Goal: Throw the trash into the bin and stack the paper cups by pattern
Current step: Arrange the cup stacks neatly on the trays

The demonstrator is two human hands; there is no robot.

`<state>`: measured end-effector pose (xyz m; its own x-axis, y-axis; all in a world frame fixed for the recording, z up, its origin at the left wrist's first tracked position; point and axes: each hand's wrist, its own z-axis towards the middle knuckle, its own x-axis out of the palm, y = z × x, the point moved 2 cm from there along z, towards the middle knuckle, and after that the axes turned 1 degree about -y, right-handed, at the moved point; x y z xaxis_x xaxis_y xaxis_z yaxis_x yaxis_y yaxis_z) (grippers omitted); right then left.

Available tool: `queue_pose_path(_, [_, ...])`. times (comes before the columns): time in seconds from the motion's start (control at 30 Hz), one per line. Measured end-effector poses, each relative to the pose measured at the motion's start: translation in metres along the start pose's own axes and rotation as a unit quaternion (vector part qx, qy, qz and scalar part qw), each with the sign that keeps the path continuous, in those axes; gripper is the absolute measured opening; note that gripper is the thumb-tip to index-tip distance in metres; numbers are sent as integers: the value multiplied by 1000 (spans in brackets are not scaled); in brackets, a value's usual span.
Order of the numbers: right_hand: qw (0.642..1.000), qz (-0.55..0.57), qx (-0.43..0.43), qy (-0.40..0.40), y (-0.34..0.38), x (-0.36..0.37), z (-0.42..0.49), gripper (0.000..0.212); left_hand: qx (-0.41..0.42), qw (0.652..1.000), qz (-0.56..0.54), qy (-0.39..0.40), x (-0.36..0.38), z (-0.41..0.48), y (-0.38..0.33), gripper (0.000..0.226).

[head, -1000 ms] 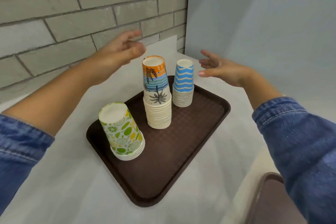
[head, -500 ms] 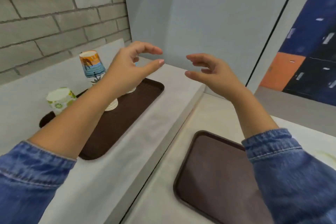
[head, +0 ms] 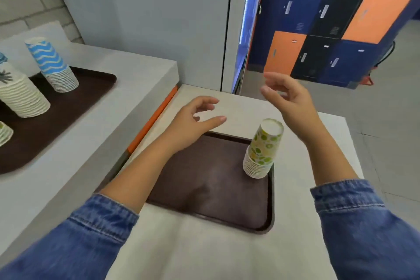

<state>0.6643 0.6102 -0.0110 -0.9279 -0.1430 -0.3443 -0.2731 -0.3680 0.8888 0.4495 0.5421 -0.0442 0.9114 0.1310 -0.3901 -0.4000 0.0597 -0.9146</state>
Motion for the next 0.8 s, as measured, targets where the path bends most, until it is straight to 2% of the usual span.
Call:
queue_pose_path(0.17, [995, 36, 97, -3, -83, -26, -18, 75, -114, 993, -3, 1, 50, -3, 56, 40])
queue_pose_path(0.23, [989, 47, 138, 35, -114, -28, -24, 88, -166, 986, 8, 8, 67, -8, 85, 43])
queue_pose_path(0.37, [969, 83, 187, 138, -161, -18, -32, 131, -228, 973, 12, 27, 89, -3, 124, 46])
queue_pose_path(0.43, [962, 103, 182, 173, -177, -12, -29, 128, -237, 971, 16, 32, 94, 7, 136, 48])
queue_pose_path(0.57, [950, 150, 193, 195, -198, -1, -25, 97, -235, 970, 41, 41, 98, 25, 155, 45])
queue_pose_path(0.6, [947, 154, 199, 197, -204, 2, -25, 95, -235, 970, 47, 41, 99, 28, 160, 44])
queue_pose_path(0.7, [944, 137, 213, 212, -219, 7, -26, 110, -236, 969, 60, 46, 102, 31, 174, 39])
queue_pose_path(0.8, [940, 122, 224, 227, -229, 12, -28, 110, -231, 969, 75, 45, 104, 28, 185, 35])
